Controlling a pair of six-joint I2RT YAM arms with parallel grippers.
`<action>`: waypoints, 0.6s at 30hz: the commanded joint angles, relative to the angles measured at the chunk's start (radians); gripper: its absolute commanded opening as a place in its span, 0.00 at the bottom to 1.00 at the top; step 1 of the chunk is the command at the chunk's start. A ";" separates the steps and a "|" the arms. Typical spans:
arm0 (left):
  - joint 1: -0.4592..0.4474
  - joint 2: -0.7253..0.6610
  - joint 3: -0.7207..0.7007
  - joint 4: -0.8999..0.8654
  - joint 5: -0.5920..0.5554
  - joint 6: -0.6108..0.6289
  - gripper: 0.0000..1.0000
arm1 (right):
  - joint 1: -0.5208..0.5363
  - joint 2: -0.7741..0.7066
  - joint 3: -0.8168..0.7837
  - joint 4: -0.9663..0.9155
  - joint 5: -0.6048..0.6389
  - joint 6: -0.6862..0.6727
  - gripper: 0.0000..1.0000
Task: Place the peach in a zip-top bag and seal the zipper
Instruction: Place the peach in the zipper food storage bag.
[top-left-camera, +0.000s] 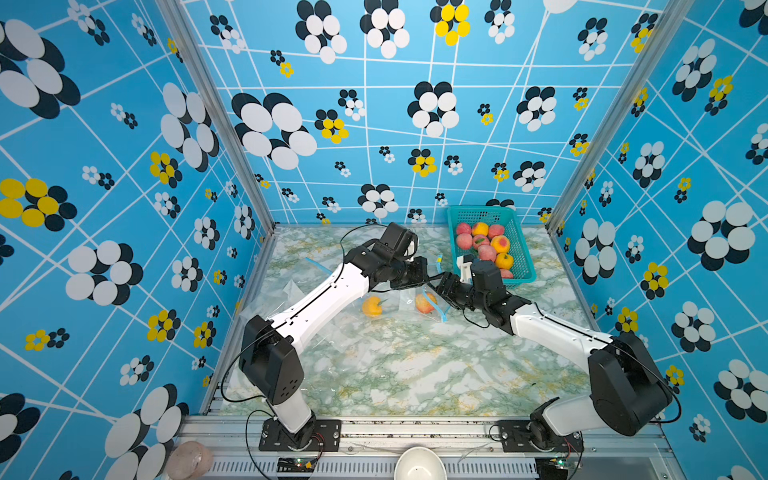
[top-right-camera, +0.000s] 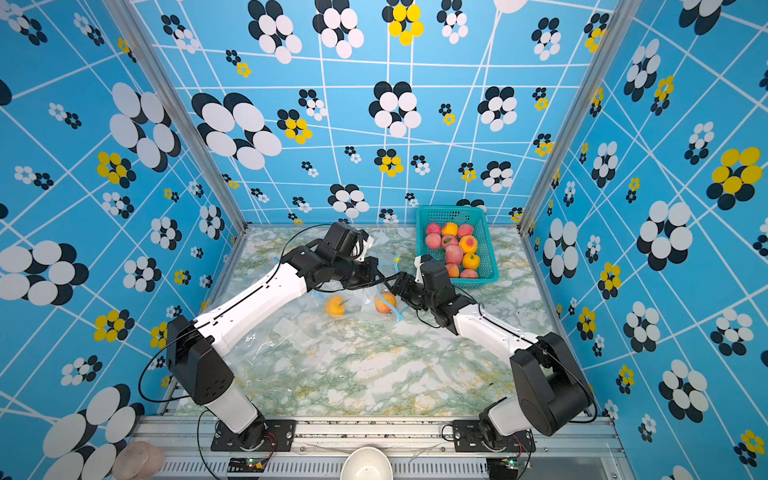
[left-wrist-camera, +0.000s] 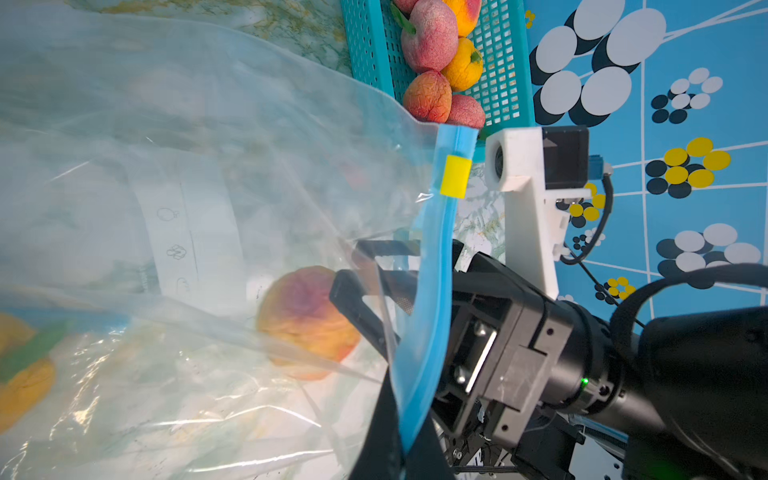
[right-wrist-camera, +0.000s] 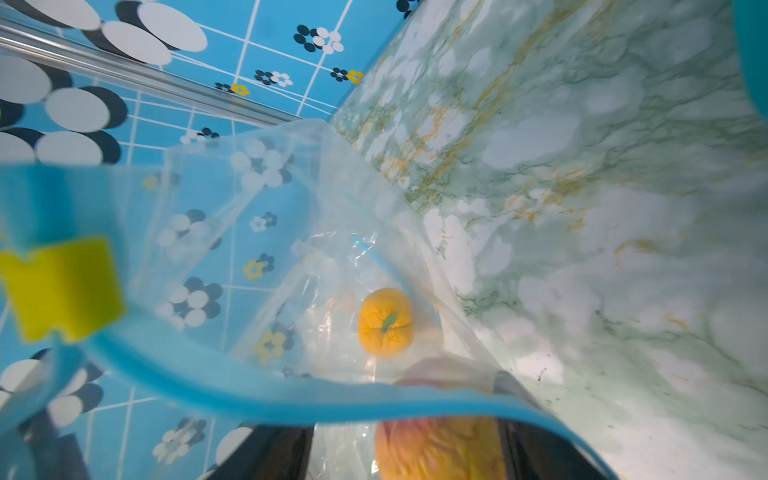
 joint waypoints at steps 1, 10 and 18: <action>-0.009 -0.026 0.015 -0.014 -0.003 0.001 0.00 | 0.022 0.000 0.123 -0.240 0.105 -0.169 0.74; 0.004 0.047 0.024 -0.020 -0.041 0.021 0.00 | -0.068 -0.109 0.262 -0.470 0.107 -0.345 0.75; -0.001 0.085 0.033 -0.004 -0.022 0.021 0.00 | -0.318 0.051 0.424 -0.644 0.210 -0.598 0.75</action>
